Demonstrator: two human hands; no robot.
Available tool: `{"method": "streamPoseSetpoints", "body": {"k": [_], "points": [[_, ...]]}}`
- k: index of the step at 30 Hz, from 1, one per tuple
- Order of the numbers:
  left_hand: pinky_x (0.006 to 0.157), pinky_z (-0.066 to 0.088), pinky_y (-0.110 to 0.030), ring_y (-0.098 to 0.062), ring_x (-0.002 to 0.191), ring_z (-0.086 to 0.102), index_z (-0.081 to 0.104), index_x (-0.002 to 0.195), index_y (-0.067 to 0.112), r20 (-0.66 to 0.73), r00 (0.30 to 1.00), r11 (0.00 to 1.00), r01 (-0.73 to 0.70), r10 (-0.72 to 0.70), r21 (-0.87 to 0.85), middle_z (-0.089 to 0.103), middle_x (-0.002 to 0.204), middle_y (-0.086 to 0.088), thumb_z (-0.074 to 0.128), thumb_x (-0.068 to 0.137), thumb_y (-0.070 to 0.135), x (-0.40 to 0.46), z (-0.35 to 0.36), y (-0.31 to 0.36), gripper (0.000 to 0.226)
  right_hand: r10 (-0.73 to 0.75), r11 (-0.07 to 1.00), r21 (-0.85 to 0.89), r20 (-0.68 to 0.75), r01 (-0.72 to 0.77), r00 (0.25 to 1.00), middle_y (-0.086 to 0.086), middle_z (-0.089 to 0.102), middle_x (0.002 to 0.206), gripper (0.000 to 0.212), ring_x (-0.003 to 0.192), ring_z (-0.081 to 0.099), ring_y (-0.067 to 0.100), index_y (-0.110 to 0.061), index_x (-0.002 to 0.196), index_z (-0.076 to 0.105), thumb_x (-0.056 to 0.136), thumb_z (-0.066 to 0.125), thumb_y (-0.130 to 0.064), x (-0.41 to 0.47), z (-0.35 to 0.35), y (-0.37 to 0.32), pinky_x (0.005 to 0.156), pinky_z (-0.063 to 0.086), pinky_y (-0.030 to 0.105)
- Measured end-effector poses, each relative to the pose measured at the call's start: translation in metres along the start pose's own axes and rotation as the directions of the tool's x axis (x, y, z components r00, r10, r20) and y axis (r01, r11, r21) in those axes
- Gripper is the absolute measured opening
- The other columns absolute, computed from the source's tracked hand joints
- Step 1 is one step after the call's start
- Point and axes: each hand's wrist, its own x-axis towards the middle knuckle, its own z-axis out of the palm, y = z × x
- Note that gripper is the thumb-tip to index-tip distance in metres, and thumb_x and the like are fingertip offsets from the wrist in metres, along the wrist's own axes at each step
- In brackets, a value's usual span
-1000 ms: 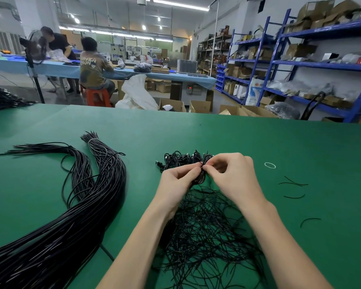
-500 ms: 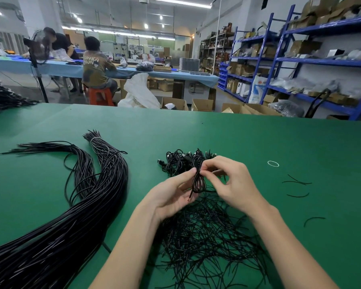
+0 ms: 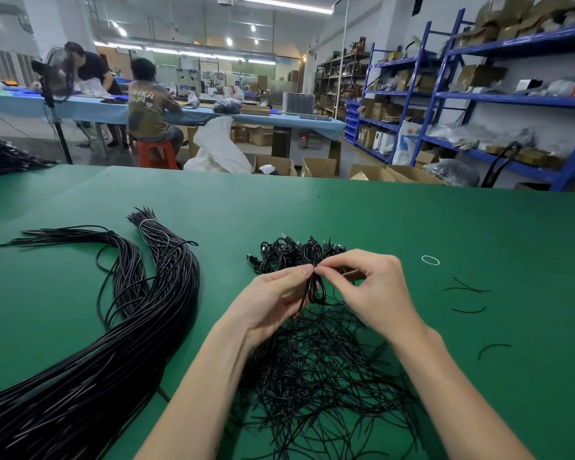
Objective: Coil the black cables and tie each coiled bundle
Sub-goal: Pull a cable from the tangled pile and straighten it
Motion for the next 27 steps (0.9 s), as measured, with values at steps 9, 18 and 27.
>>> {"method": "streamPoseSetpoints", "body": {"k": [9,18,27], "points": [[0.081,0.059,-0.023,-0.011,0.08,0.069,0.083,0.086,0.014,-0.017,0.999,0.999,0.034,-0.035,-0.021,0.075,0.094,-0.006,0.081,0.065,0.013,0.001,0.004,-0.001,0.021,0.052,0.999,-0.013,0.042,-0.052,0.998,-0.034,0.069,0.076,0.006,0.079,0.07,-0.006,-0.026,0.087,0.083,0.084,0.084,-0.021,0.001,-0.008,-0.001,0.074,0.048,0.005],[0.067,0.053,-0.017,-0.005,0.078,0.07,0.082,0.089,0.014,-0.022,0.998,0.997,-0.06,0.061,0.057,0.077,0.093,-0.003,0.081,0.066,0.022,0.004,0.009,-0.007,0.024,0.086,0.994,-0.068,-0.005,-0.087,0.996,-0.022,0.071,0.074,0.013,0.074,0.066,-0.003,-0.027,0.082,0.079,0.086,0.081,-0.015,-0.005,-0.002,-0.001,0.067,0.044,0.003],[0.085,0.054,-0.02,-0.011,0.094,0.073,0.08,0.097,0.016,0.055,0.766,0.605,-0.547,0.64,0.579,0.077,0.098,0.004,0.079,0.082,0.004,0.009,-0.001,-0.024,0.019,0.652,0.444,0.548,0.346,-0.709,0.675,0.011,0.073,0.073,0.018,0.063,0.065,0.016,-0.008,0.073,0.081,0.089,0.074,-0.002,-0.002,0.005,0.003,0.063,0.058,0.023]]}}
